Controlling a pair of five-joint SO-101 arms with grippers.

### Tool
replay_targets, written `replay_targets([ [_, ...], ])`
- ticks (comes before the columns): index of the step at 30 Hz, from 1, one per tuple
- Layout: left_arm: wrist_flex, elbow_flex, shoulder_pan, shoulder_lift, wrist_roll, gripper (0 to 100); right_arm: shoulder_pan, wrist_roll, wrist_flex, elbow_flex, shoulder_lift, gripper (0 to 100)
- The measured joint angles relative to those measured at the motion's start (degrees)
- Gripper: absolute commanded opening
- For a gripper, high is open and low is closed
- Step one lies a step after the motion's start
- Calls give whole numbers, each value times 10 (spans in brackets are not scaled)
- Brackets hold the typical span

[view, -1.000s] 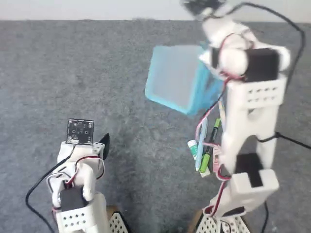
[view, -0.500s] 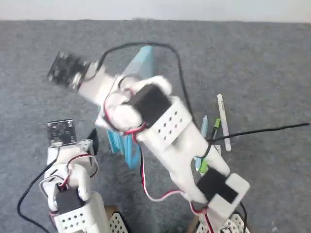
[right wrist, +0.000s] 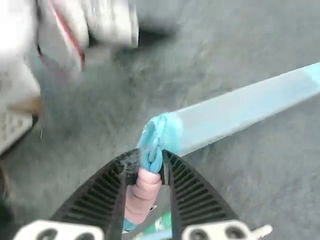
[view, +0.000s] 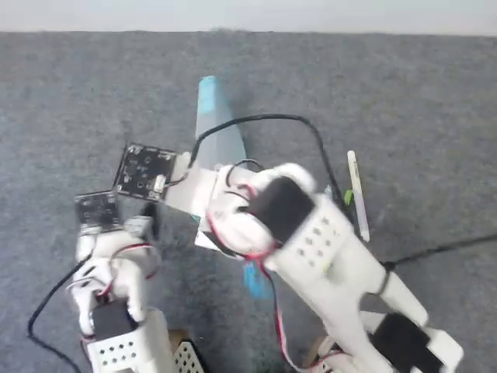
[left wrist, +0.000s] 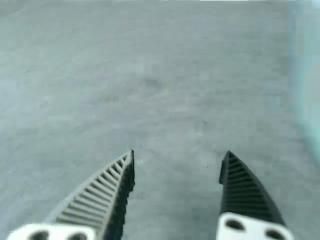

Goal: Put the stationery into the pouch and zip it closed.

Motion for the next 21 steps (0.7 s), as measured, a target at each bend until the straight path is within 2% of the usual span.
replay_targets([
  [5, -6, 0, 237, 0, 0, 201, 1, -21, -20, 0, -11, 7],
  [8, -40, 0, 321, 0, 4, 200, -1, -22, -14, -9, -13, 7],
  [11, -78, 0, 346, 0, 24, 200, -25, -22, 9, -10, -20, 7],
  [14, -80, -12, 354, 0, 66, 200, -31, -23, 26, -10, -20, 7],
  [17, -51, -31, 316, 0, 95, 199, -18, -22, 50, -10, -20, 7],
  [21, -22, -39, 236, 0, 102, 199, 38, -22, 55, -10, -20, 7],
])
